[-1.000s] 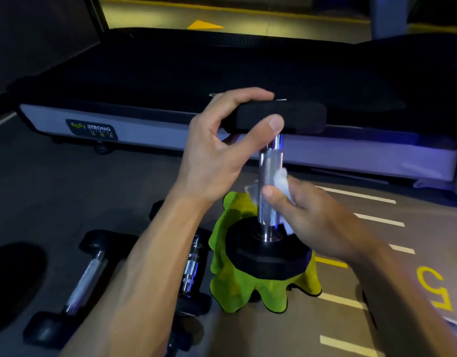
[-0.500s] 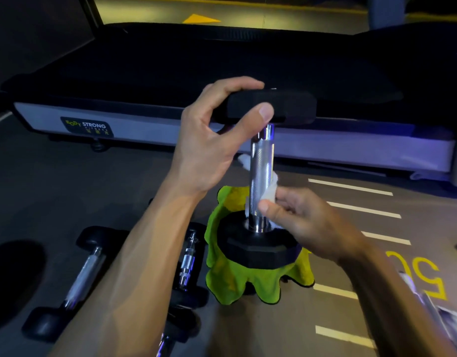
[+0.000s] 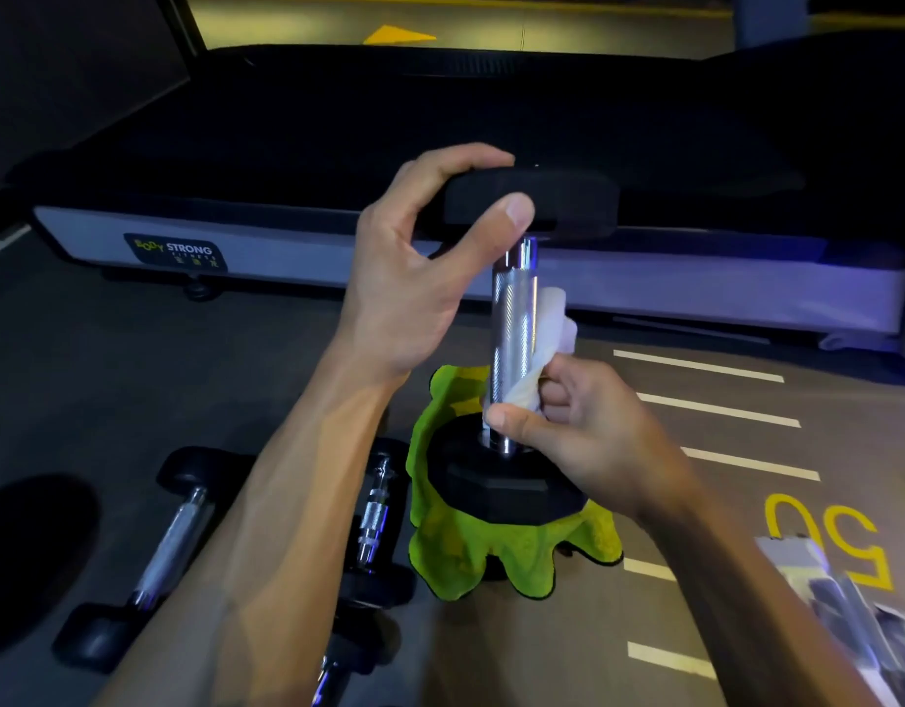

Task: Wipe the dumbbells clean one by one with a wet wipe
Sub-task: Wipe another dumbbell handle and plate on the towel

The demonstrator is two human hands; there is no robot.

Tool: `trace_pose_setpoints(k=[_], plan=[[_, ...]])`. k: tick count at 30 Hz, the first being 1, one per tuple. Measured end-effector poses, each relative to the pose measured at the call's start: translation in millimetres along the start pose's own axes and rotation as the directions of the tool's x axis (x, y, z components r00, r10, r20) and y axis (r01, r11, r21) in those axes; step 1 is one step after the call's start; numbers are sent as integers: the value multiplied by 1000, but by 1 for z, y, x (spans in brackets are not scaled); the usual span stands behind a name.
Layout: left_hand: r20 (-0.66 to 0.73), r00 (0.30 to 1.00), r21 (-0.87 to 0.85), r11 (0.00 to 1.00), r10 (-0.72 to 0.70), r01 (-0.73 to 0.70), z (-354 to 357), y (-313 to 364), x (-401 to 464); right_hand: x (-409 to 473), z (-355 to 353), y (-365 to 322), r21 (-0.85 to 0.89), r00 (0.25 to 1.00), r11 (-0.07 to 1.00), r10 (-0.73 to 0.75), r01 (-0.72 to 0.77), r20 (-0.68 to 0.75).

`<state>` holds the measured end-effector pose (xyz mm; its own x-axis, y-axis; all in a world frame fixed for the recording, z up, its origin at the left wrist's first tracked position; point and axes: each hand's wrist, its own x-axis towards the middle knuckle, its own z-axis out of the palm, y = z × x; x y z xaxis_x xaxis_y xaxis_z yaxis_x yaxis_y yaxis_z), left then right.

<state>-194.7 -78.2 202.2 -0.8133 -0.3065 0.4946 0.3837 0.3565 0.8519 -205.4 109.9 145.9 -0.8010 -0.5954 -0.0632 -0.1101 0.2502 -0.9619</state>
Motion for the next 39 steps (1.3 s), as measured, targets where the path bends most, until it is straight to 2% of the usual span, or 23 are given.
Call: trace_pose_setpoints(k=[5,7,9,12,16,18,21,25,27,29,33,35,39], plan=[[7,1000,-7,1000,18,-18,2,3,-1,-6,-5,-3,-193,999,981,15,-7,40],[7,1000,0,1000,18,-18,1,3,-1,-9,-8,-8,-126,1000,992,-15,15,1],[5,1000,0,1000,16,-16,-1,1,-1,-13,-8,-15,-89,993,995,-60,51,-101],[4,1000,-2,1000,13,-13,-2,2,-1,-12,-10,-13,-260,959,961,-160,97,-233],[8,1000,-6,1000,22,-22,-1,3,-2,-8,-19,-9,-479,926,870,-272,120,-262],[11,1000,-4,1000,26,-25,0,4,-2,-7,-25,-12,-534,912,832,-325,149,-252],[5,1000,1,1000,30,-30,-1,3,-3,-14,-23,-22,-475,851,847,-418,238,-318],[-4,1000,-4,1000,19,-19,-2,1,-1,-23,-18,-20,-348,798,875,-461,336,-387],[-4,1000,-5,1000,16,-16,-1,1,0,-32,-17,-21,-358,776,830,-540,428,-326],[-11,1000,-8,1000,20,-20,-1,1,0,-38,-7,-25,-427,773,758,-607,494,-183],[5,1000,8,999,31,-31,0,2,-1,-26,15,-21,-636,812,609,-581,474,50],[9,999,11,999,38,-38,-1,3,-2,-23,16,-19,-652,861,624,-500,431,90],[9,999,23,999,42,-42,-3,4,-2,-30,8,-25,-593,951,746,-275,302,138]])
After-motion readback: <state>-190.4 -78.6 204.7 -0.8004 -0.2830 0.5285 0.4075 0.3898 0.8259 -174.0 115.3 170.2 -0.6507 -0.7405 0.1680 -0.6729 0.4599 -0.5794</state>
